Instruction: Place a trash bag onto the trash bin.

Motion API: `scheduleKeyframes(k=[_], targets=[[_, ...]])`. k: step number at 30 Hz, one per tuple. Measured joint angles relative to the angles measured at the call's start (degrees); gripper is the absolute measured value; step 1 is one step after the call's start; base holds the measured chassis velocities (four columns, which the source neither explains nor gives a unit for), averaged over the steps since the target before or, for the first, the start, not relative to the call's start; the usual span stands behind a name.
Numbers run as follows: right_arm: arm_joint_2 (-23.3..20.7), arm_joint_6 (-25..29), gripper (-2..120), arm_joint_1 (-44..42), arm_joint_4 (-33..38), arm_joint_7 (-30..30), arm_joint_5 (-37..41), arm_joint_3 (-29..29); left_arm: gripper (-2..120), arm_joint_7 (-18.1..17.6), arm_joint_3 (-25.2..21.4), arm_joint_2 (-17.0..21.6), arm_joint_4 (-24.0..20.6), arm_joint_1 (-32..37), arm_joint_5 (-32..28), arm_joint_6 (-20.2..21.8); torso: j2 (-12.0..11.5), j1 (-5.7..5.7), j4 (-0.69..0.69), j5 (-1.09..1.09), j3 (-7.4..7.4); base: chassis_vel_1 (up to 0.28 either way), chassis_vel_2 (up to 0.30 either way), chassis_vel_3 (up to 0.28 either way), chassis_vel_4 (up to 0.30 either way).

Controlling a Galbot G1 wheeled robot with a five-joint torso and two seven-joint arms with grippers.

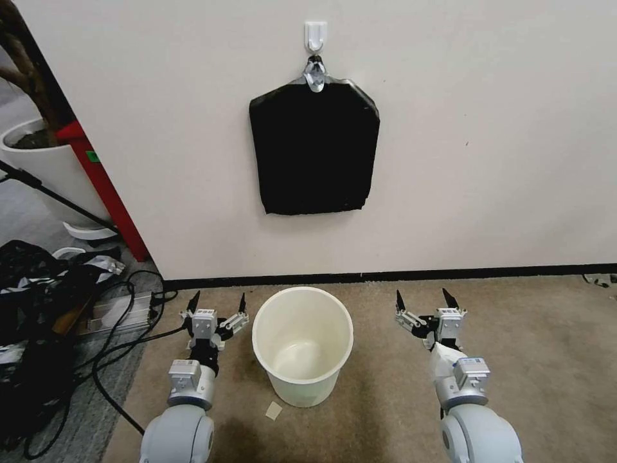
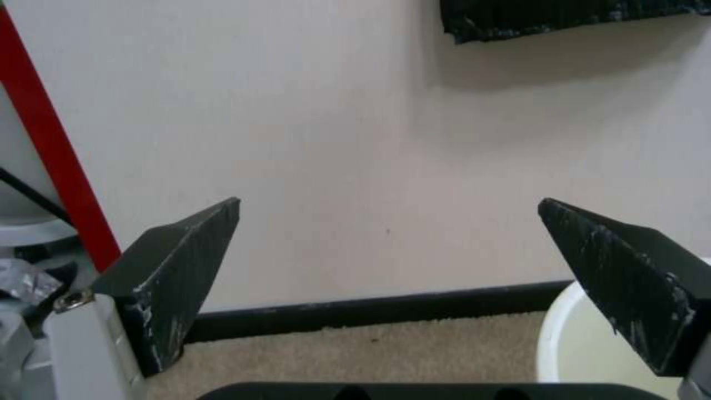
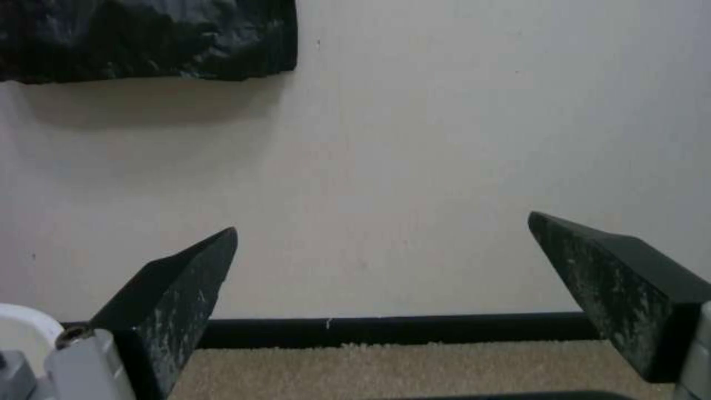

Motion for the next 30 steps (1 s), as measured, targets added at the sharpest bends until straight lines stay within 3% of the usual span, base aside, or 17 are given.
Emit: scheduleKeyframes(k=[30], targets=[[0.00,0.00,100,0.00,0.00,0.00,0.00,0.00,100,0.00,0.00,0.00,0.00,0.00,0.00,0.00,0.00,0.00,0.00,0.00,0.00,0.000,0.000,0.000,0.000]])
